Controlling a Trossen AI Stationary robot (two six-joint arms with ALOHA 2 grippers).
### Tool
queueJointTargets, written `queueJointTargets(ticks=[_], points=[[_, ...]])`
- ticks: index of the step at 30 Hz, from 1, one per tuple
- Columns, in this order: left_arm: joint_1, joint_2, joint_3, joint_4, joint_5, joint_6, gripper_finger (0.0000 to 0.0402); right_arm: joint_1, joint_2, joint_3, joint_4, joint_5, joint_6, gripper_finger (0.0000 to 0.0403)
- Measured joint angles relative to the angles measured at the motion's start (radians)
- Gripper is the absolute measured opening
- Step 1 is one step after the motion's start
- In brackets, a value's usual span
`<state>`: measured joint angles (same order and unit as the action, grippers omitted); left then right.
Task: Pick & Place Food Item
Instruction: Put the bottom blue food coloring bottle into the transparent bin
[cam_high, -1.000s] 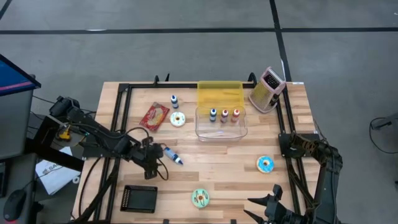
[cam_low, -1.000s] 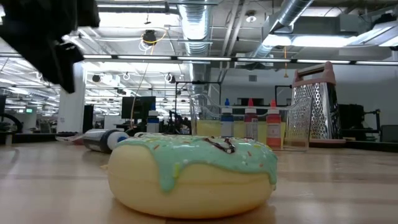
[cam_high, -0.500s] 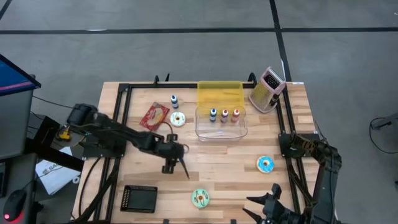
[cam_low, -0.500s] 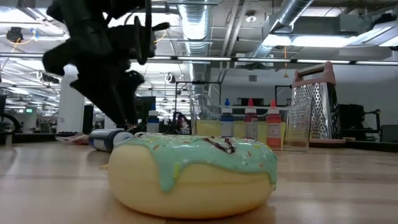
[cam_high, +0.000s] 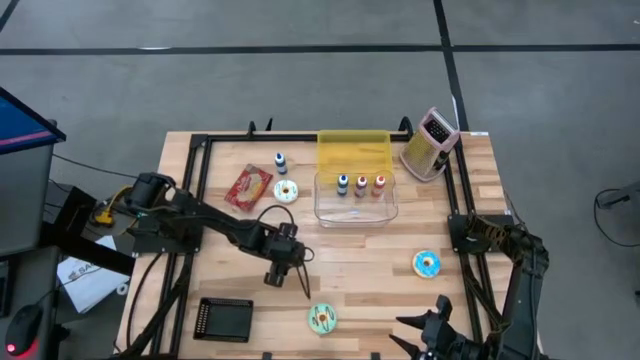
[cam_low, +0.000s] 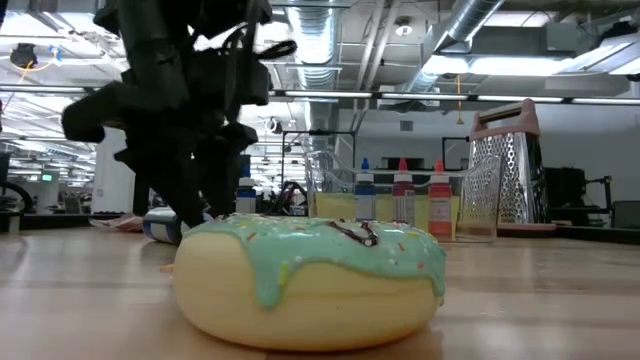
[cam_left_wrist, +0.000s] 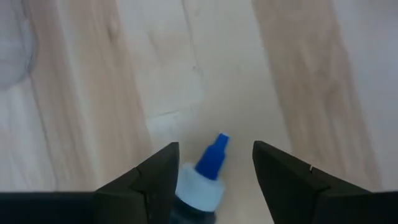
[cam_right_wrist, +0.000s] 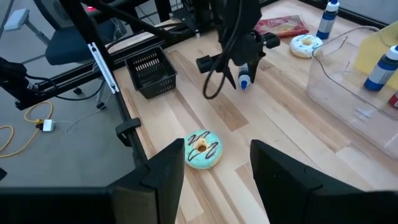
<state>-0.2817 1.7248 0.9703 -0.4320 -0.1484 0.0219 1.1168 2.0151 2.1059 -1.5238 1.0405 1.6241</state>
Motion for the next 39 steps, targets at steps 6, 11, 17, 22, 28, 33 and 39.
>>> queueJointTargets(ticks=[6, 11, 17, 22, 28, 33, 39], points=[[0.010, 0.018, -0.002, 0.016, 0.000, 0.006, 0.0172, 0.001, 0.000, 0.000, 0.010, 0.000, 0.000, 0.0175], [0.014, 0.041, 0.000, 0.038, 0.007, 0.005, 0.0154, 0.010, 0.000, 0.000, 0.023, 0.000, 0.000, 0.0175], [0.014, 0.079, 0.002, 0.055, -0.014, -0.022, 0.0117, 0.023, 0.000, 0.000, 0.053, 0.000, -0.005, 0.0175], [0.012, 0.089, 0.001, 0.092, -0.027, -0.055, 0.0032, 0.028, 0.000, 0.000, 0.066, 0.002, -0.008, 0.0175], [0.016, 0.028, -0.003, 0.139, -0.106, -0.089, 0.0017, 0.036, 0.000, 0.000, 0.067, 0.003, -0.009, 0.0175], [0.014, -0.037, -0.003, 0.209, -0.153, -0.109, 0.0006, 0.037, 0.000, 0.000, 0.078, 0.006, -0.026, 0.0175], [0.008, -0.120, -0.002, 0.447, -0.229, -0.089, 0.0004, 0.044, 0.000, 0.000, 0.081, 0.008, -0.038, 0.0175]])
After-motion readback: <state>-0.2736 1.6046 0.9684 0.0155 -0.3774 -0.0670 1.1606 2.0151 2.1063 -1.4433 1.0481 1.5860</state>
